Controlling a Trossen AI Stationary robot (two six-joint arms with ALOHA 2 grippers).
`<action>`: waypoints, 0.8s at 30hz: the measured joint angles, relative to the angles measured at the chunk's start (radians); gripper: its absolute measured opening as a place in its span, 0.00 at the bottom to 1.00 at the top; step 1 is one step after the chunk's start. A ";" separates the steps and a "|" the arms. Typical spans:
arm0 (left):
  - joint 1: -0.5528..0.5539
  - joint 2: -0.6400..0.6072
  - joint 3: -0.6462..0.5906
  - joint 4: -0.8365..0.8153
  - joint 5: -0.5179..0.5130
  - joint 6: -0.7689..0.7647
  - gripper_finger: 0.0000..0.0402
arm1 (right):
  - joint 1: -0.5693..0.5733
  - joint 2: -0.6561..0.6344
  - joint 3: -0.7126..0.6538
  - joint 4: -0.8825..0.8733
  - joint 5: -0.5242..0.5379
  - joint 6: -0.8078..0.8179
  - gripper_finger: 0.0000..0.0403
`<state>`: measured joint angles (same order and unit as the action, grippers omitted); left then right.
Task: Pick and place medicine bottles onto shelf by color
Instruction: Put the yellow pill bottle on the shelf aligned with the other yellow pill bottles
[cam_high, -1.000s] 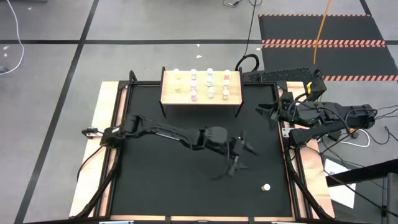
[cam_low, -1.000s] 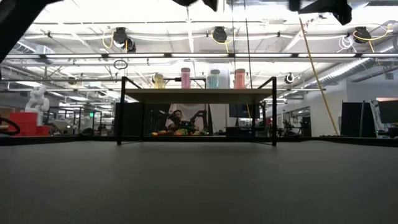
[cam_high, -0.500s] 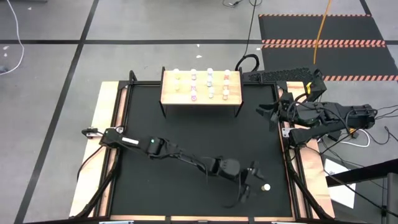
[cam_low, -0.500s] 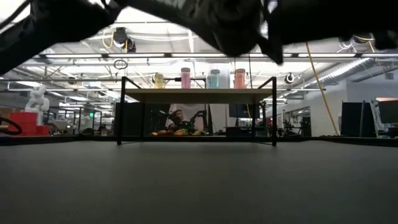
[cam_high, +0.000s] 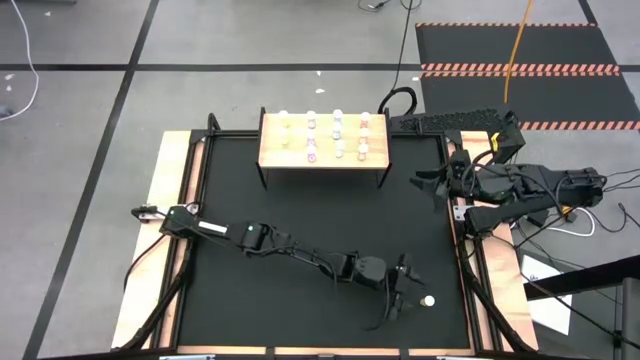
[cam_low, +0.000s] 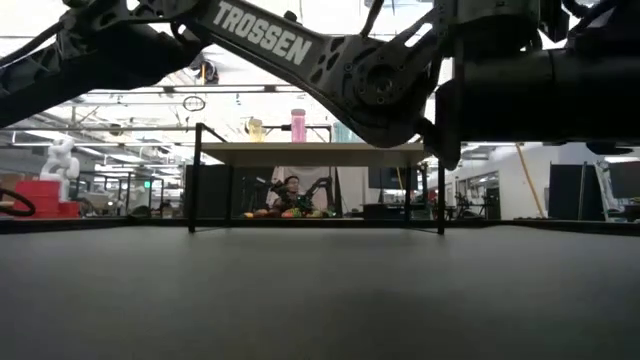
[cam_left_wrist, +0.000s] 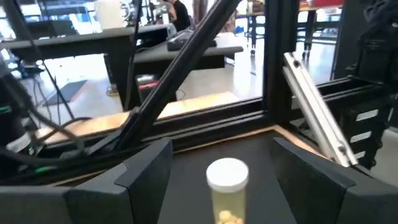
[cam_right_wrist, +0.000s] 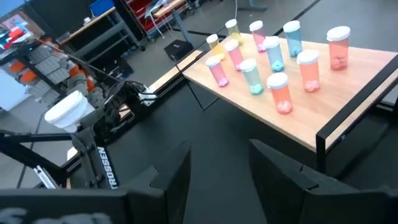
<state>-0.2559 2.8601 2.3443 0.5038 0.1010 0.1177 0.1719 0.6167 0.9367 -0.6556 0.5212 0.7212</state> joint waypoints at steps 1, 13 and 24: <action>0.004 0.000 0.000 -0.003 -0.003 -0.005 0.67 | 0.000 0.000 0.000 -0.001 -0.001 0.000 0.38; 0.042 -0.146 -0.002 -0.453 -0.033 -0.019 0.67 | 0.087 0.050 0.000 -0.273 -0.344 0.094 0.38; 0.109 -0.444 -0.004 -1.000 0.003 0.132 0.67 | 0.359 0.247 0.000 -0.359 -0.472 0.129 0.38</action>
<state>-0.1469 2.4160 2.3403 -0.4963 0.1036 0.2500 0.5310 0.8635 0.9371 -1.0145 0.0494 0.8504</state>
